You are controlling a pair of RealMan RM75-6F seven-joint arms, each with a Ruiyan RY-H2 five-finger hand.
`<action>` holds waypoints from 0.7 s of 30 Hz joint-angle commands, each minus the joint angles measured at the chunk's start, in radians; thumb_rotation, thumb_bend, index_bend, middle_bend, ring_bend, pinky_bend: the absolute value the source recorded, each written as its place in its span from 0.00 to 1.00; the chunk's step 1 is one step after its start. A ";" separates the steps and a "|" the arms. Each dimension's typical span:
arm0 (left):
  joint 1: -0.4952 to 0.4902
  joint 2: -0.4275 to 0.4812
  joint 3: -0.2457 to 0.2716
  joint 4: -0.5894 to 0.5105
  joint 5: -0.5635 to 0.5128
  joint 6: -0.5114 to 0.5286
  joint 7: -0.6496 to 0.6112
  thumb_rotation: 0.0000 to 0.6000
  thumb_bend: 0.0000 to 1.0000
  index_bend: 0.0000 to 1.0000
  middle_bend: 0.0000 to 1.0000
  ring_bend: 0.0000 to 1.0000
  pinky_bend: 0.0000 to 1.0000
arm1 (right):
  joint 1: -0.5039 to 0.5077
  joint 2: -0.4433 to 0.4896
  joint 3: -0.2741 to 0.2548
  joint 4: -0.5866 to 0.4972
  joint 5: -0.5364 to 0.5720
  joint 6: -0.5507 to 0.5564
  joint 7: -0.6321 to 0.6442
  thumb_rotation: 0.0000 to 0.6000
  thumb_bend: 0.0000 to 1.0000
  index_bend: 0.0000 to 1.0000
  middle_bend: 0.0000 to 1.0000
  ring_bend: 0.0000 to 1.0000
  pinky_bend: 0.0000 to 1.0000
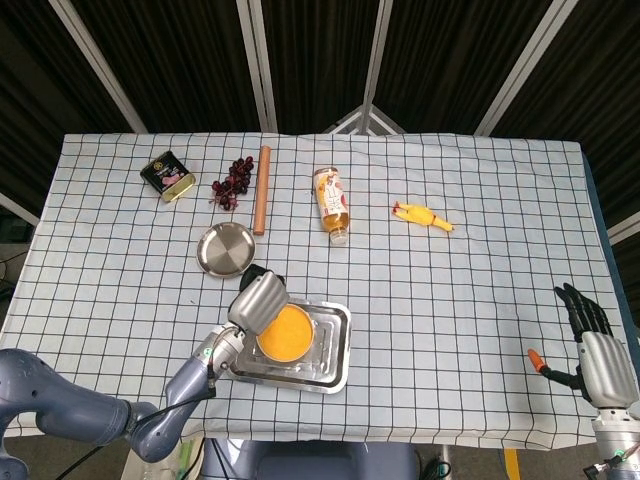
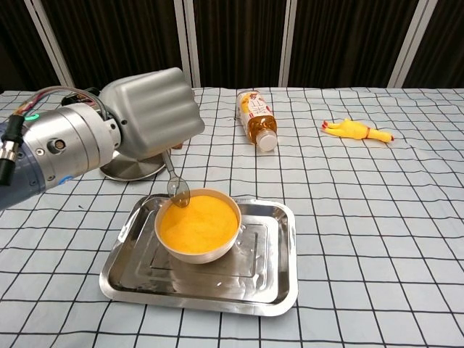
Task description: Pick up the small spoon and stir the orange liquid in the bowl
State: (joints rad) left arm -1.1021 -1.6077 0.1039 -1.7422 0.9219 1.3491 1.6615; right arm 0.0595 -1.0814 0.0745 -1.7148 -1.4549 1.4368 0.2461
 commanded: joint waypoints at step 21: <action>0.012 -0.034 -0.019 -0.013 0.067 -0.050 -0.010 1.00 0.60 0.76 1.00 0.98 0.98 | -0.001 0.000 -0.001 0.001 -0.003 0.003 0.002 1.00 0.32 0.00 0.00 0.00 0.00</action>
State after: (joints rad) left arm -1.0912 -1.6452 0.0858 -1.7502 0.9830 1.2995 1.6542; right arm 0.0584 -1.0818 0.0737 -1.7138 -1.4581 1.4399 0.2485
